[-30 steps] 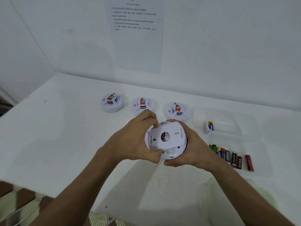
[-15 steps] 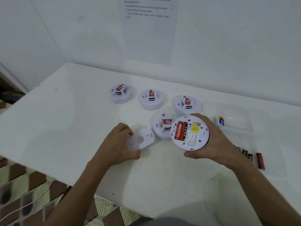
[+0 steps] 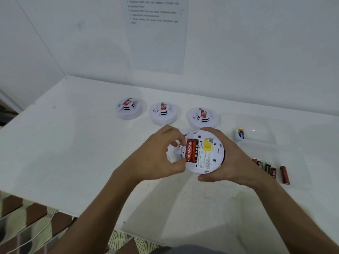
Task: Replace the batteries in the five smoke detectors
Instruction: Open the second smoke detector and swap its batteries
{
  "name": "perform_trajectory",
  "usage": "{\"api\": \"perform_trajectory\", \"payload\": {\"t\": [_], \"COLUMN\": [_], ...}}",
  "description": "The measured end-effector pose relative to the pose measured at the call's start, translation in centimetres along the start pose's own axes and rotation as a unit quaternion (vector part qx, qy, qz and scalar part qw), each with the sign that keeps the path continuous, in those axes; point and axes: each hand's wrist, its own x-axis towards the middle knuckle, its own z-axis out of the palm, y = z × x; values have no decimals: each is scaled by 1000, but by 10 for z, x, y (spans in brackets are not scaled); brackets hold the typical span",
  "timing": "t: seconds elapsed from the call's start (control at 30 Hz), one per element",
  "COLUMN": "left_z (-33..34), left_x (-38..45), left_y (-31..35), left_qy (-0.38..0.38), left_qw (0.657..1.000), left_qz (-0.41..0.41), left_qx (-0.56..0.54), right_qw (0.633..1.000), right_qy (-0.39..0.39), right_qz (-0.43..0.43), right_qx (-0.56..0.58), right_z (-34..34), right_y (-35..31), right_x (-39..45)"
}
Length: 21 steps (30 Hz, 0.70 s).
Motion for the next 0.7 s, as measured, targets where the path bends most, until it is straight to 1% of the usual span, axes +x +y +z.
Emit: {"api": "perform_trajectory", "payload": {"t": [0.1,0.23,0.4,0.47,0.53,0.6,0.7], "left_z": [3,8,19,25,30,36,44], "left_x": [16,36,52,57,62,69,80], "left_y": [14,30,41,43,45,47,49], "left_qy": [-53,-117,-152,-160,-151,-130,-114], "left_qw": [997,983,962,956,953,955,962], "left_qz": [5,-2,54,70,103,141,171], "left_qx": [51,142,219,237,243,225,181], "right_qw": [1000,999,998,998,998,997,994], "right_qy": [14,27,49,49,52,66,103], "right_qz": [0,12,21,20,24,27,26], "right_qx": [-3,-17,-27,-29,-22,-14,-14], "right_z": [-6,-16,-28,-36,-46,-54,-66], "right_y": [-3,-3,0,0,0,2,6], "right_x": [-7,-17,-28,-33,-38,-43,-50]}}
